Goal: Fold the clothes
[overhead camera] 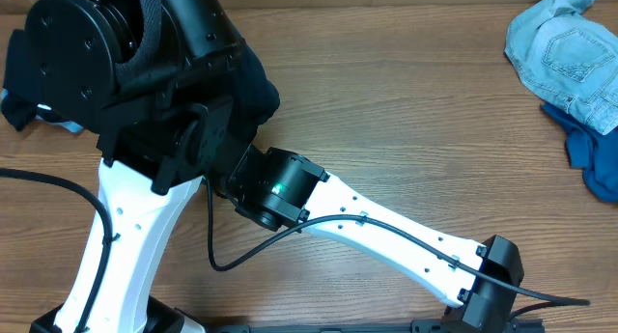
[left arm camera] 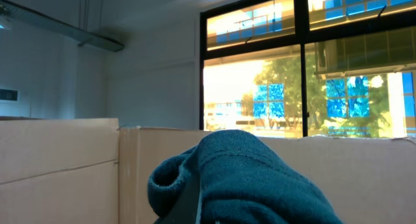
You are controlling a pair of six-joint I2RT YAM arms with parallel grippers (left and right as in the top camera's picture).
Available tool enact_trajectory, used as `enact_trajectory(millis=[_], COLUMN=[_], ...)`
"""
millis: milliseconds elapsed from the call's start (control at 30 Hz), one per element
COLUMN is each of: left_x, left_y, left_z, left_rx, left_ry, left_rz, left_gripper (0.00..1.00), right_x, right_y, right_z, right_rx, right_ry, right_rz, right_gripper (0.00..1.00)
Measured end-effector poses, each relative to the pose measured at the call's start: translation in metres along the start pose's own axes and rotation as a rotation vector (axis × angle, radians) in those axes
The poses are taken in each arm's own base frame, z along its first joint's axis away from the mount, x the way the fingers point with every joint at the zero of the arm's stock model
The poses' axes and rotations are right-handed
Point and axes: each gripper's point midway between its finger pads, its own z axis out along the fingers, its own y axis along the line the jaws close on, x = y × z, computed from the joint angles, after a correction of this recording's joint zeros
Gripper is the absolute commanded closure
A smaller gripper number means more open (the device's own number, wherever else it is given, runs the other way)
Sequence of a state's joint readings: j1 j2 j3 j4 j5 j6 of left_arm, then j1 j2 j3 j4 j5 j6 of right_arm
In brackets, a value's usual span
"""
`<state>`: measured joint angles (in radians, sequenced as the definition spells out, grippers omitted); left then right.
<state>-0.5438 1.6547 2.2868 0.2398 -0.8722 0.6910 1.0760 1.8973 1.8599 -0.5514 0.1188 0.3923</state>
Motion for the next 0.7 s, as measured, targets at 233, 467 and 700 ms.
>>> enact_trajectory(millis=[233, 467, 700], left_x=[0.000, 0.002, 0.004], left_y=[0.000, 0.001, 0.003], left_z=[0.000, 0.000, 0.000], left_rx=[0.000, -0.007, -0.017], left_ry=[0.001, 0.012, 0.020], left_rz=[0.001, 0.029, 0.051], left_gripper=[0.96, 0.96, 0.96], right_x=[-0.004, 0.004, 0.000], right_y=[-0.012, -0.039, -0.084], right_z=[0.000, -0.002, -0.005], right_rx=[0.062, 0.166, 0.286], right_ry=[-0.024, 0.010, 0.029], right_rz=[0.022, 0.020, -0.005], right_gripper=[0.96, 0.96, 0.96])
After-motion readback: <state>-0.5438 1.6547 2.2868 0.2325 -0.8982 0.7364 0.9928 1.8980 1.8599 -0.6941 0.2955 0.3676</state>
